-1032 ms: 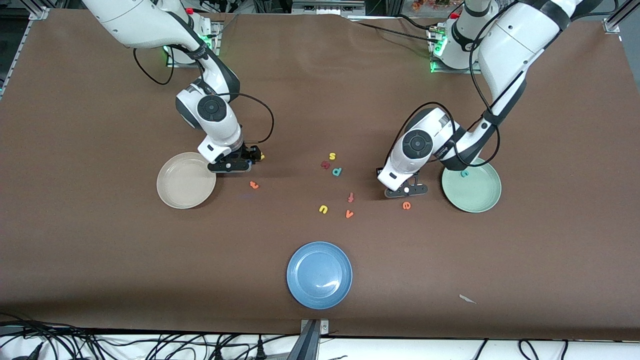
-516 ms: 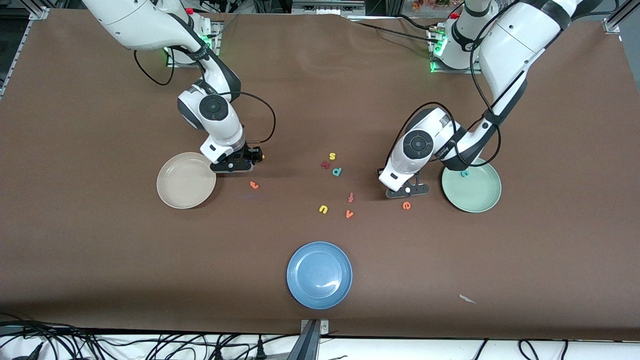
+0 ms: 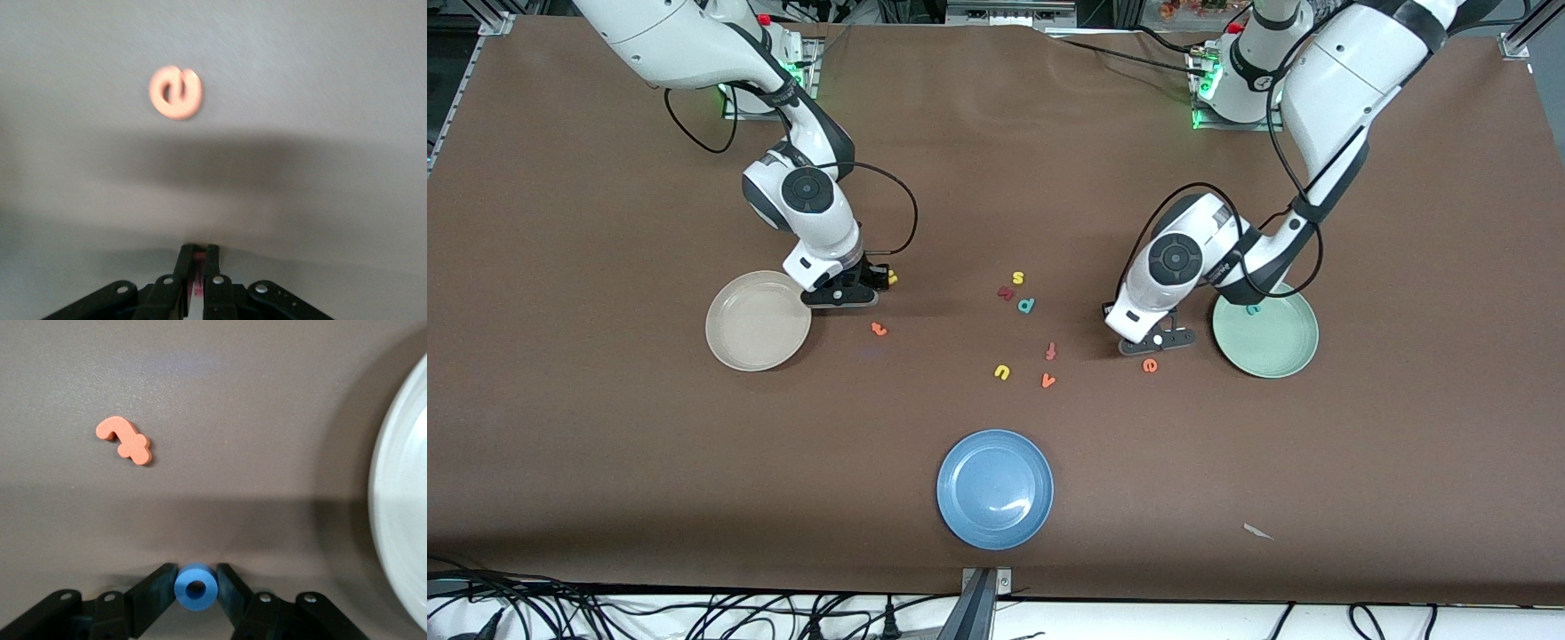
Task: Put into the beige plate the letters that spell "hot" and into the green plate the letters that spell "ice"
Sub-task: 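Place the maroon piece in the green plate while the right gripper moves the blue o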
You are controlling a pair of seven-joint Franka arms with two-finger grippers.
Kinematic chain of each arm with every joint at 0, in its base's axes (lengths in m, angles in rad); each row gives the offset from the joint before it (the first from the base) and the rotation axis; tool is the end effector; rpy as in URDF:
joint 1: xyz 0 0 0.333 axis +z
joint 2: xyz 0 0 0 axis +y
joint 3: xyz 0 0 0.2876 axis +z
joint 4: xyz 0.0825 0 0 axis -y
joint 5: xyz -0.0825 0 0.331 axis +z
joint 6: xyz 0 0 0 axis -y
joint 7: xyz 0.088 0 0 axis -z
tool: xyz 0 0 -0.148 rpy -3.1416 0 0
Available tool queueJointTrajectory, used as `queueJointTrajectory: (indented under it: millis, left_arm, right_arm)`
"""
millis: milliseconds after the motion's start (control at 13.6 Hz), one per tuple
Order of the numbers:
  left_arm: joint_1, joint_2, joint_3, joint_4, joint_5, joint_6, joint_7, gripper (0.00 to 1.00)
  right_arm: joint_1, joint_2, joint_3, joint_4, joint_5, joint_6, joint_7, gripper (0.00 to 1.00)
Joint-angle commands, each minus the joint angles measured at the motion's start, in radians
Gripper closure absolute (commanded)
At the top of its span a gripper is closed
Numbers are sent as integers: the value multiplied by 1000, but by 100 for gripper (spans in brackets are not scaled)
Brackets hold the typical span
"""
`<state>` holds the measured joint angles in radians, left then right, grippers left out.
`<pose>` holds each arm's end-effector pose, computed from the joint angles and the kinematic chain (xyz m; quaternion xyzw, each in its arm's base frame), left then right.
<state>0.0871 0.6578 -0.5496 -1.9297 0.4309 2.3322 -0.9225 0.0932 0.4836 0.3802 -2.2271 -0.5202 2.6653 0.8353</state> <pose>0.5016 -0.2342 0.1533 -0.9925 -0.1046 0.0596 0.0216 0.4433 0.2463 0.1493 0.9989 0.0304 0.0289 0.0184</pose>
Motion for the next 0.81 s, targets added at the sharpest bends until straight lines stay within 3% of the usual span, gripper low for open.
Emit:
queueJointTrajectory:
  millis: [0, 221, 516, 737]
  left_arm:
    - [55, -47, -6, 8, 17, -7, -2, 100]
    - [124, -83, -36, 17, 15, -27, 2, 100]
    - [385, -90, -237, 48, 15, -121, 71, 100]
    - [560, -90, -335, 69, 15, -247, 221, 100]
  right_arm:
    - [2, 18, -4, 6, -32, 8, 24, 87]
    - [-6, -11, -4, 6, -34, -1, 7, 93]
    - [-73, -126, 0, 4, -21, -128, -131, 93]
    - [-136, -175, 6, -2, -18, -154, -252, 93]
